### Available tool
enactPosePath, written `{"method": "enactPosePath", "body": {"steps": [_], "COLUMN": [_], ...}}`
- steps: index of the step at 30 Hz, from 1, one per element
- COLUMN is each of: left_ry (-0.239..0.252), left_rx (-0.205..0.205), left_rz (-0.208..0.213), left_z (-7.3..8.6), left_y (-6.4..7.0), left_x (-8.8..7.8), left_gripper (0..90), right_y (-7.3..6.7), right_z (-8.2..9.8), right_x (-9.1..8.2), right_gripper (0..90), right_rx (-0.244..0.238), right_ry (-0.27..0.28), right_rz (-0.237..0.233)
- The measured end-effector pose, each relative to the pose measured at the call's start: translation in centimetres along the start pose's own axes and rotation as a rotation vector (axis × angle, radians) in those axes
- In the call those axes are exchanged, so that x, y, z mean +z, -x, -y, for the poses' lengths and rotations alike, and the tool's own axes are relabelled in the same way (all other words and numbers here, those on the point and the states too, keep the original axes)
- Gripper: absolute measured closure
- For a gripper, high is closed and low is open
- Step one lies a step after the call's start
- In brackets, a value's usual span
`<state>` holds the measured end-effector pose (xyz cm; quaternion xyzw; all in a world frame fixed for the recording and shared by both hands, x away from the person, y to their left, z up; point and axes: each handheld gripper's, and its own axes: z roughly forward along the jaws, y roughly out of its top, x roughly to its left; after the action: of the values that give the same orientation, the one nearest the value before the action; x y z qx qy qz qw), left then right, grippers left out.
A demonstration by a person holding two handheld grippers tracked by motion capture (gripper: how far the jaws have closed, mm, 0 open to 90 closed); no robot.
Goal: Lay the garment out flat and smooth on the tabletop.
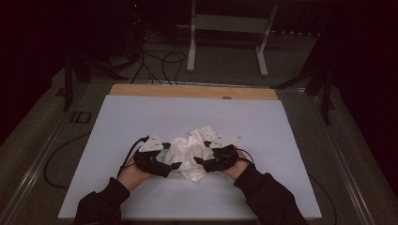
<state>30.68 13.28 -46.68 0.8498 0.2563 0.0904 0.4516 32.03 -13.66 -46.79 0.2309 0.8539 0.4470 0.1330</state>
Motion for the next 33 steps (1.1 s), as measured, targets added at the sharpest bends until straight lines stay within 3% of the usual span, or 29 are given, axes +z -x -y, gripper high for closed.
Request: {"method": "enactPosePath", "body": {"steps": [10,13,15,16,23,25,26,27,28,29,33], "left_ry": [-0.095,-0.117,-0.126,-0.142,-0.164,-0.170,-0.172,-0.168,-0.165,-0.165,-0.160], "left_rx": [-0.041,-0.042,-0.053,-0.053,-0.063,-0.061,-0.065,-0.065,-0.065,-0.067,-0.063], "left_rz": [-0.008,-0.013,-0.013,-0.010,-0.003,0.005,0.002,0.007,0.009,0.014,0.016], "left_z": [1.2,1.4,1.6,1.8,2.2,2.2,2.2,2.2,2.2,2.2,2.1], "left_y": [-0.5,-0.6,-0.6,-0.7,-0.9,-1.1,-1.1,-1.1,-1.1,-1.2,-1.1], "left_x": [1.7,2.1,2.4,2.6,3.2,3.3,3.4,3.4,3.3,3.3,3.3], "left_gripper": [33.3,41.0,41.6,47.5,60.8,70.3,70.3,78.1,78.1,85.8,89.6], "right_y": [-0.2,0.0,0.0,0.0,-0.1,-0.1,-0.1,0.0,0.0,0.0,-0.1], "right_z": [0.9,1.3,1.4,1.5,1.8,1.8,1.8,1.7,1.7,1.6,1.5], "right_x": [1.8,2.4,2.5,2.6,2.9,2.9,2.9,2.9,2.9,2.7,2.5], "right_gripper": [38.1,46.8,49.4,56.3,71.9,81.6,81.6,86.9,86.9,88.2,88.8], "right_rx": [0.026,0.033,0.034,0.039,0.041,0.042,0.042,0.046,0.046,0.045,0.046], "right_ry": [-0.065,-0.099,-0.102,-0.118,-0.149,-0.162,-0.162,-0.164,-0.164,-0.169,-0.162], "right_rz": [0.024,0.033,0.028,0.032,0.025,0.025,0.025,0.023,0.023,0.025,0.024]}}
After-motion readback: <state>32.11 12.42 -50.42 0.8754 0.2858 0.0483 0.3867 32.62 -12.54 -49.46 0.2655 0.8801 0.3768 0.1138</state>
